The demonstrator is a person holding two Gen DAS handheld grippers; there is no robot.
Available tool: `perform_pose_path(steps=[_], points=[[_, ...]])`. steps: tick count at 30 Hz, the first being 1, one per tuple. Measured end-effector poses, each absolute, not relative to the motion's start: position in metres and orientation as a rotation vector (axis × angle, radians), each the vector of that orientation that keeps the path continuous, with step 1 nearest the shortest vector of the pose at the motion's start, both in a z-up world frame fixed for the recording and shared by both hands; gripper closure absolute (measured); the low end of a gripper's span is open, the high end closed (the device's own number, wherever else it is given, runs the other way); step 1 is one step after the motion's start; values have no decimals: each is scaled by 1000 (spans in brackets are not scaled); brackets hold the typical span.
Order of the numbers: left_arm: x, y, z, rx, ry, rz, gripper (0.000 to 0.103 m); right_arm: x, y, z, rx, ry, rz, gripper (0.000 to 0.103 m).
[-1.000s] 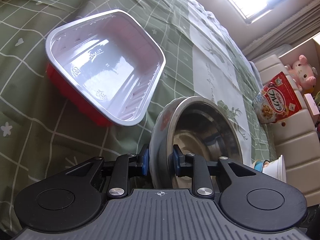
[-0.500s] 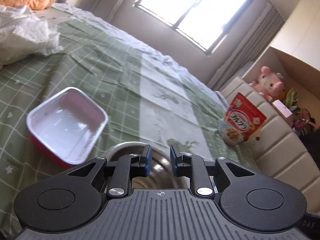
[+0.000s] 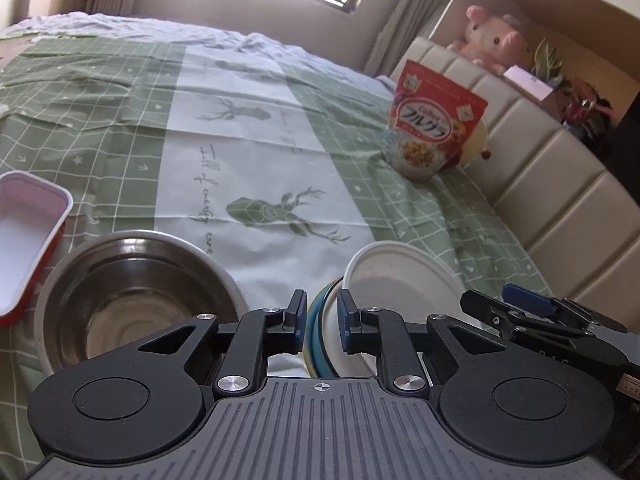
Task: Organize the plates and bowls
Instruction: 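Move the left gripper to the white bowl stack rim and grasp it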
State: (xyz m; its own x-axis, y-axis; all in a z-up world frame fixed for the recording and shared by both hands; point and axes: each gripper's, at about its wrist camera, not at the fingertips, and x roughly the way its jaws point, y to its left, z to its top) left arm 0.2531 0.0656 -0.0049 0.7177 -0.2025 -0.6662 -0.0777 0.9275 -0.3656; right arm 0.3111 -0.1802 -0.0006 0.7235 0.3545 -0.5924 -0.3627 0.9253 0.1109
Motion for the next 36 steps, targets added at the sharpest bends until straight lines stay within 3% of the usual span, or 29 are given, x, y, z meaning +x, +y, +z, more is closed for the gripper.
perform_pose_path(steps=[10,17,23,31,36], points=[[274,59,-37,-381,925,17,85,335,-190,-41,19,723,373,30],[284,72,-48,-530,961,1,85,344,-200,-57,45,772,353,30],[267,93,-30,-662,856,-40,84,345,-199,-59,58,787,353,30],[275,70,-23,-562,873,-89,86,338,-195,-41,85,739,386,30],[259,79,-3,-560,789,-74,84,340,-190,-44,57,752,387,30]])
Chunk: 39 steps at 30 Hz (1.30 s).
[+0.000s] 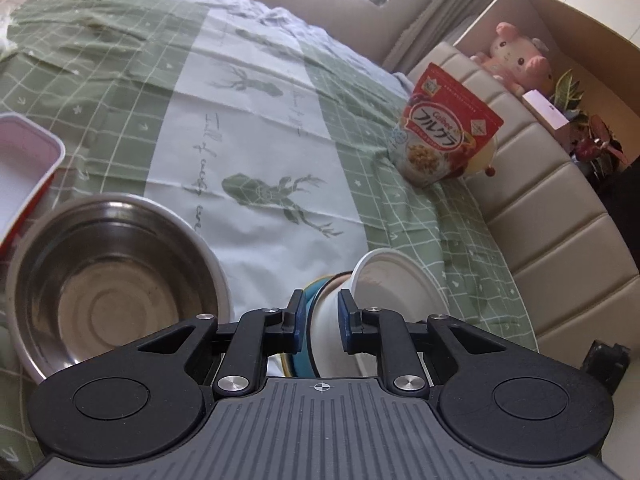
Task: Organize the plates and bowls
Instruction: 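Move the left gripper to the white bowl stack rim and grasp it, then grasp the stack rim with the right gripper while the left gripper keeps holding it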
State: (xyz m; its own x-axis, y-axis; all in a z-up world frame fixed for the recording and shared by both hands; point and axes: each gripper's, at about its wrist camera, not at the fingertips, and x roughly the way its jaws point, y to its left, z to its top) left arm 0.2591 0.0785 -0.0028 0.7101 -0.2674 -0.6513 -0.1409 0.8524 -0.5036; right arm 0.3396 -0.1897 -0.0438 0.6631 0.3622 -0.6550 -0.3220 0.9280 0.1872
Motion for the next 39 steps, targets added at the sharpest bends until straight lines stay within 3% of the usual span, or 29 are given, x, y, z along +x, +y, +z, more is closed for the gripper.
perform_pose_path(steps=[8,10,12,17,25,39], points=[[274,58,-18,-464,897,-87,79,340,-183,-54,52,798,401,30],[276,57,-26,-441,916,-49,64,340,-183,-56,46,803,399,30],[278,60,-34,-448,934,-35,57,341,-185,-58,46,809,393,30],[287,56,-49,-481,971,-74,59,346,-187,-63,46,828,381,30],[301,40,-75,-509,1069,-116,49,361,-199,-83,201,952,498,30],[322,39,-79,-532,1112,-95,48,388,-193,-102,380,1131,669,36]])
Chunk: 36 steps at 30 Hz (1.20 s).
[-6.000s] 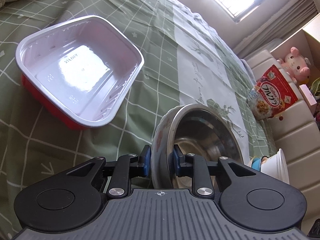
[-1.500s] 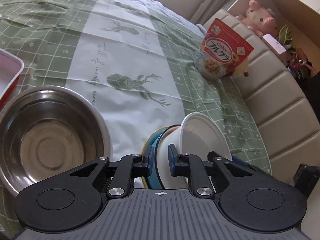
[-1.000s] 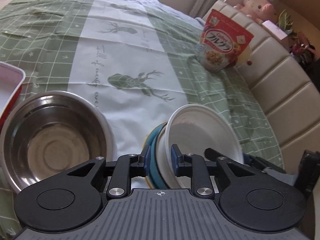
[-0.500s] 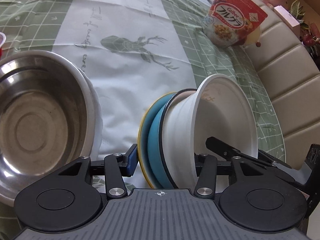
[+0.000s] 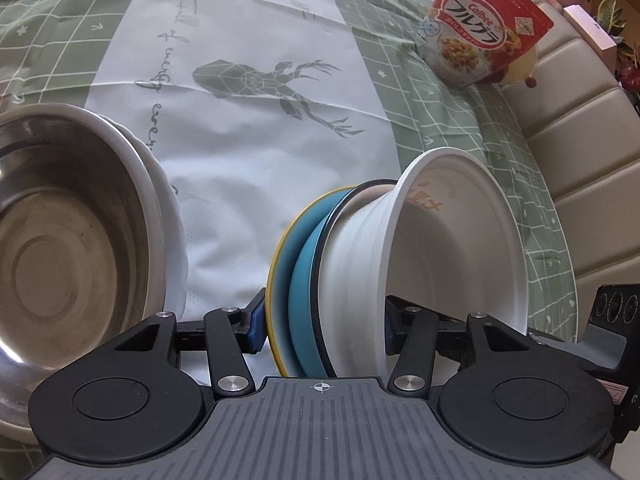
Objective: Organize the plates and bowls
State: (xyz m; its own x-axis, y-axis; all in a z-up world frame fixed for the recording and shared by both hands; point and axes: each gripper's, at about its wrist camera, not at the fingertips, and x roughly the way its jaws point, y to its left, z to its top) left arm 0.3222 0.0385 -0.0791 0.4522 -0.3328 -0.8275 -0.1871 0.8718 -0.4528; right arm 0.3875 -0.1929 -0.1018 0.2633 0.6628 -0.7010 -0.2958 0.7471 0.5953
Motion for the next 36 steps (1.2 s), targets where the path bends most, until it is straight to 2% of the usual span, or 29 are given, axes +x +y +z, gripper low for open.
perform_pose_path(steps=[1,10,21,36], points=[[322,39,-79,-534,1118,-101,48,388,-193,-103,402,1153,679,38],[302,43,-70,-508,1110,-109,48,370,-176,-96,351,1173,659,33],[262,77,-66,-588,1075,-86,47,340,-147,-91,254,1234,755,33],[272,70,-67,-509,1072,-93,47,363,-160,-84,259,1159,584,30]])
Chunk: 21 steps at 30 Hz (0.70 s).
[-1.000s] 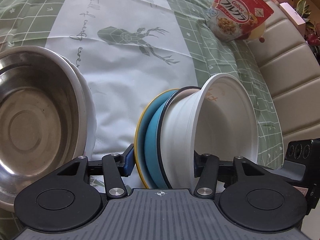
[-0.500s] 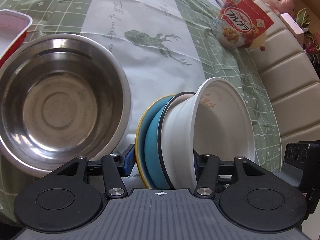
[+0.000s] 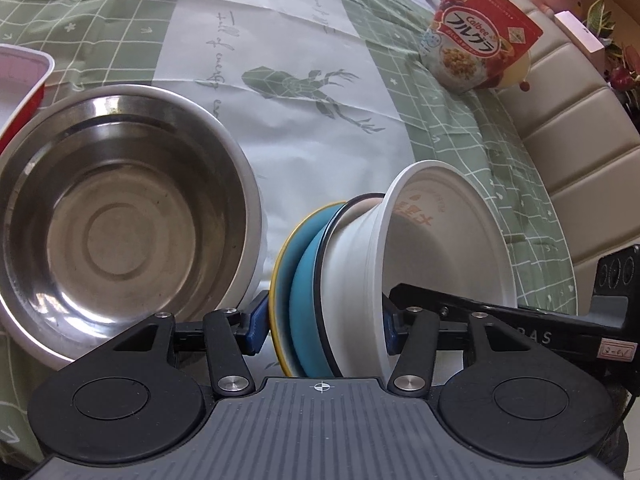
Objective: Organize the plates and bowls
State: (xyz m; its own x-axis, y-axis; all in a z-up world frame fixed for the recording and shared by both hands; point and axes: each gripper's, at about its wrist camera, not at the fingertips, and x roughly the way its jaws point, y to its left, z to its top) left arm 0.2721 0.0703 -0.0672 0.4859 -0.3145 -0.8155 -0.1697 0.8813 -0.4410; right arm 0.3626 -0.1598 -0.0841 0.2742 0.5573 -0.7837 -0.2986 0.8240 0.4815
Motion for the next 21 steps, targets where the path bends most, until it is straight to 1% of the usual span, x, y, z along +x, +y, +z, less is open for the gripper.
perform_pose_path(steps=[5,14,17,21], points=[[276,62,-66,-429,1082,-70,47,363,-153,-85,199,1138,559,28],[286,55,-64,-388,1109,-76,34,361,-157,-86,242,1122,548,27],[288,56,-63,-403,1114,-85,34,362,-161,-84,281,1079,492,26],[288,57,-62,-423,1114,-95,34,364,-161,-83,247,1054,466,26]])
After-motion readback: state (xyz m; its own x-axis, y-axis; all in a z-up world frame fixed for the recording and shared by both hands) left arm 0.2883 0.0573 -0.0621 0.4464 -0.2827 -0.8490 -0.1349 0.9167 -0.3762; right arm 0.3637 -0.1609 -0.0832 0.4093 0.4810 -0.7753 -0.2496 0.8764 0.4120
